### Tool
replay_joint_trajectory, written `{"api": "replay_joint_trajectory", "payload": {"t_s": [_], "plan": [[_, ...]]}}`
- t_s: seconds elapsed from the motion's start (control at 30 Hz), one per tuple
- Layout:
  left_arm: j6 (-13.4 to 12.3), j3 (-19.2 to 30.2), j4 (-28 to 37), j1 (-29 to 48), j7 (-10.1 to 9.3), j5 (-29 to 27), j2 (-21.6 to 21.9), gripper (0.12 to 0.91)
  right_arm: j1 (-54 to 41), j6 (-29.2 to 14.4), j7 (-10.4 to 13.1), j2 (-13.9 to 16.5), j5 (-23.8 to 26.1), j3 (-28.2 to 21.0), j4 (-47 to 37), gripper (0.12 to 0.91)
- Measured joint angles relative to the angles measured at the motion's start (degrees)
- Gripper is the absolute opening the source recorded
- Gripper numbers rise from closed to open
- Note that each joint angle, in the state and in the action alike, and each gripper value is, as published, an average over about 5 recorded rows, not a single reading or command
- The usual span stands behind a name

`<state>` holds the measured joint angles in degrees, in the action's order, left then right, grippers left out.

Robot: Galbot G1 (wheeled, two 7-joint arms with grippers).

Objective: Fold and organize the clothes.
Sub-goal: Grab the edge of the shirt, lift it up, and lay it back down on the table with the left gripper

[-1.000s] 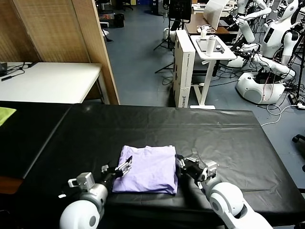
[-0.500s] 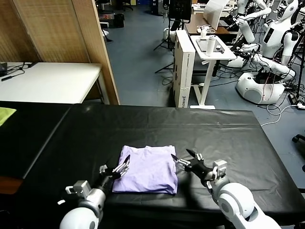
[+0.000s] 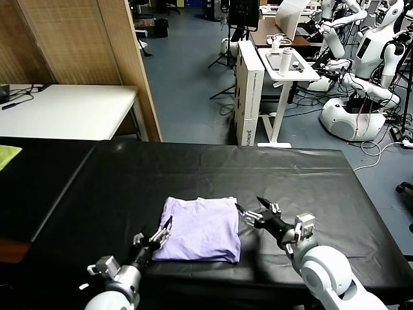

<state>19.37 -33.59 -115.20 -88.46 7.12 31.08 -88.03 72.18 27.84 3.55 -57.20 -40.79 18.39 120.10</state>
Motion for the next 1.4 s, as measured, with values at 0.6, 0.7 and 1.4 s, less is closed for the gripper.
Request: {"api": "replay_joint_trajectory", "payload": {"t_s": [0.6, 0.7, 1.4], "plan": [[1.3, -0.6, 2.0, 0.9, 0.56, 8.7, -0.2, 0.907, 0.6, 0.2, 0.0, -0.1, 1.2, 0.0, 0.3, 0.907], [1.7, -0.8, 2.3, 1.1, 0.66, 10.1, -0.2, 0.907, 0.7, 0.2, 0.0, -0.1, 1.3, 0.0, 0.3, 0.907], [2.6, -1.4, 3.0, 1.5, 0.59, 13.2, -0.4, 0.386, 0.7, 0.1, -0.1, -0.9, 2.6, -0.4, -0.2, 0.907]]}}
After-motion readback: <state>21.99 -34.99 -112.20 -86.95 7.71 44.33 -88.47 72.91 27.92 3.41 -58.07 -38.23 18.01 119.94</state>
